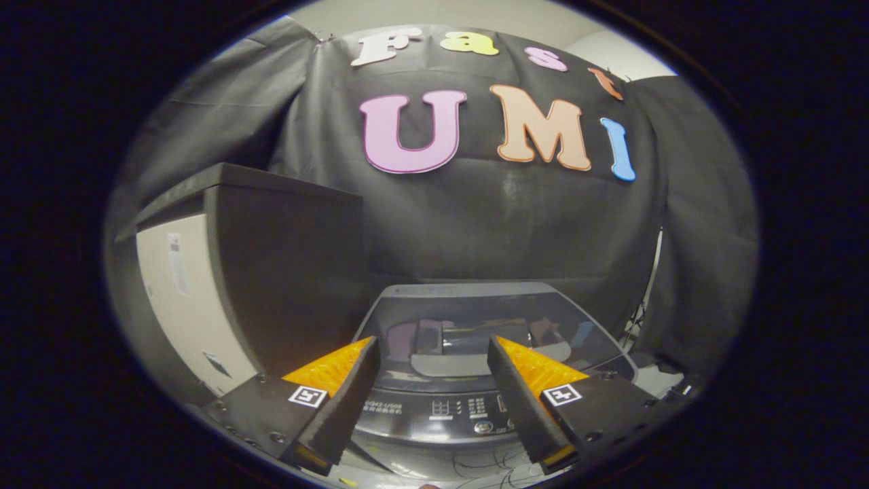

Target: Put the clothes into the washing machine and then close the washing machine lid.

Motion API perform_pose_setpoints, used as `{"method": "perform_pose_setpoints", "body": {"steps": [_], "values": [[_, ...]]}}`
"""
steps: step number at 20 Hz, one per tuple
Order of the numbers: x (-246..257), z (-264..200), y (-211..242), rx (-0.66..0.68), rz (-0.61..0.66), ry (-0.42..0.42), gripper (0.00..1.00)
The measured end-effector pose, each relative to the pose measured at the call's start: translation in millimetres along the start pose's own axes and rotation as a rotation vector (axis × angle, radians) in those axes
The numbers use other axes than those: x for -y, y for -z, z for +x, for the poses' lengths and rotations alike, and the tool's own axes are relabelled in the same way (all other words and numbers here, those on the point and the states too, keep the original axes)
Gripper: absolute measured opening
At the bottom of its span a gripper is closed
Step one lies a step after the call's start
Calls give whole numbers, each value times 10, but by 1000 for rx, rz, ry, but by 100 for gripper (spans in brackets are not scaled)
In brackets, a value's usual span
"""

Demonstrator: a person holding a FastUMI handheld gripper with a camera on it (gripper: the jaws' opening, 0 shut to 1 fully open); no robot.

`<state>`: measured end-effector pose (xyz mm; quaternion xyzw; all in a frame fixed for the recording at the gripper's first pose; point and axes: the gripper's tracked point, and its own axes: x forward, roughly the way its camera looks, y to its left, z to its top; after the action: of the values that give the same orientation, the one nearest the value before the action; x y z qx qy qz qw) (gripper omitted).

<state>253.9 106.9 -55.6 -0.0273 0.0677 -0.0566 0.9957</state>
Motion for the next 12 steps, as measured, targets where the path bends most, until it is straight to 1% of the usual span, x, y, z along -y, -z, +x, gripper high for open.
{"method": "perform_pose_setpoints", "body": {"steps": [2,6,9,11,12], "values": [[38,-179,15,8,3,9,99],[-13,-482,17,18,14,-65,99],[134,-668,130,38,-20,-60,99],[87,-740,228,45,2,-95,98],[105,-763,286,29,10,-93,99]]}}
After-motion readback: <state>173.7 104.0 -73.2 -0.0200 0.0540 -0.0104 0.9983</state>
